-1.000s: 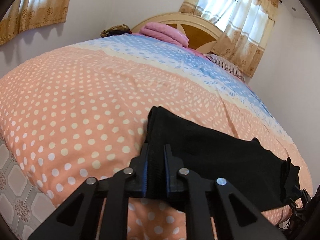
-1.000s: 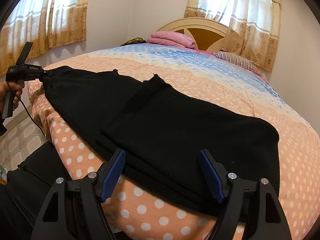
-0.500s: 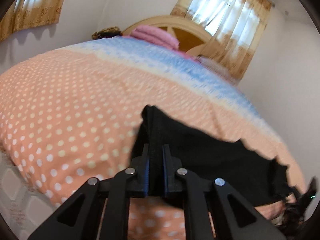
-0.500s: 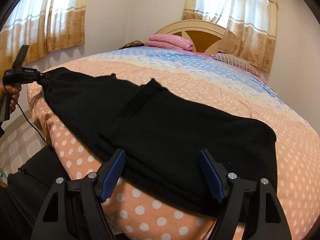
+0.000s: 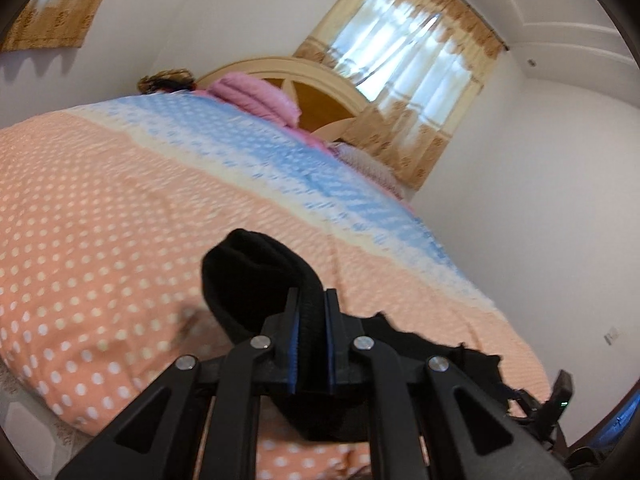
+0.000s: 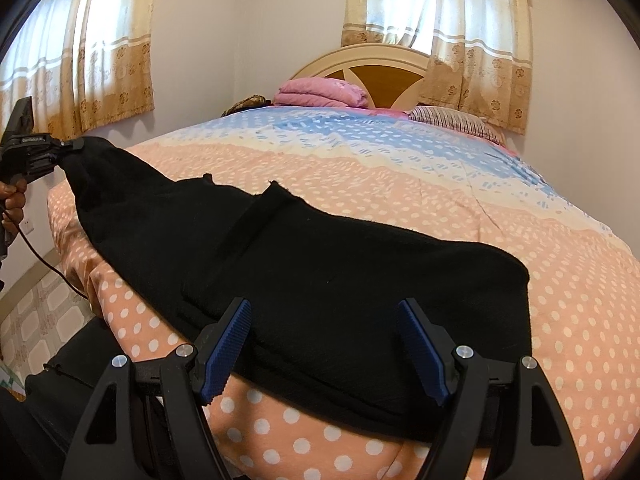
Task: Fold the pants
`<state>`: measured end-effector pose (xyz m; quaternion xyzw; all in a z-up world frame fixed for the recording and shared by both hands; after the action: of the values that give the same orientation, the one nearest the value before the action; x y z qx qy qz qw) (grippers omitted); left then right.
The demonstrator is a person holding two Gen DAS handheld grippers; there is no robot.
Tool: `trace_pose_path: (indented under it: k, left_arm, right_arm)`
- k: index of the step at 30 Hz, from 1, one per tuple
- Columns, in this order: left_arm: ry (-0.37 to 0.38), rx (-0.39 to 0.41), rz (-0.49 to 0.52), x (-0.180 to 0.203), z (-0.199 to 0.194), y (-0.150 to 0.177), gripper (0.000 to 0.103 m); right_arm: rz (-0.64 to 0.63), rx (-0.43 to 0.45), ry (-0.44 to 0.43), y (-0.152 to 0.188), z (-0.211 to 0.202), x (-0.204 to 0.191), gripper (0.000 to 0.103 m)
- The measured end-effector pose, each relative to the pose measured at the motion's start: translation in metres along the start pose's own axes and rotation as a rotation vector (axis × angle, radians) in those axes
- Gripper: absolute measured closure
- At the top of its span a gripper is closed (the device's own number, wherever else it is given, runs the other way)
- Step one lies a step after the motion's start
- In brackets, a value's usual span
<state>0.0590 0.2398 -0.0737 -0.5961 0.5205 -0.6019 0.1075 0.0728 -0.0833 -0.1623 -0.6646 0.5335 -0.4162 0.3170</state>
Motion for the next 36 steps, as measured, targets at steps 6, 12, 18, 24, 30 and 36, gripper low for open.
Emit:
trace_pose_path:
  k: [6,12,18,24,30,36]
  left_arm:
    - [0.104,-0.012,0.076,0.048,0.017,-0.009,0.093]
    - [0.208,-0.062,0.142,0.092,0.043,-0.009,0.093]
    - [0.306,-0.110,0.203,0.134,0.065,-0.007,0.093]
    - [0.392,-0.178,0.264,0.175,0.089,0.000,0.093]
    - [0.472,-0.270,0.296,0.218,0.123,0.013,0.093]
    - [0.535,-0.364,0.333,0.258,0.147,0.039,0.093]
  right_arm:
    - [0.046,0.000,0.001,-0.007,-0.003,0.011,0.026]
    - [0.099,0.006,0.021,-0.015,-0.011,0.032,0.026]
    - [0.141,-0.014,0.048,-0.013,-0.017,0.057,0.026]
    - [0.200,-0.037,0.086,-0.005,-0.018,0.085,0.026]
    - [0.290,-0.063,0.138,0.003,-0.014,0.116,0.026]
    - [0.366,-0.084,0.184,0.013,-0.006,0.141,0.026]
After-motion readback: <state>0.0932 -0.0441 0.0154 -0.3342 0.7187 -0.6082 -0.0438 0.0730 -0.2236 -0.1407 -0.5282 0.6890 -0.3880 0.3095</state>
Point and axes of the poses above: each gripper's, at about its wrist camera, not at the fingertips, and z roughly the way its jaws point, x to its right, y to its underside, the point moved 3 cm from there along z, roughly the way its jaws point, and after that the axes turned 15 degrees about y, right-handed, at the moved point
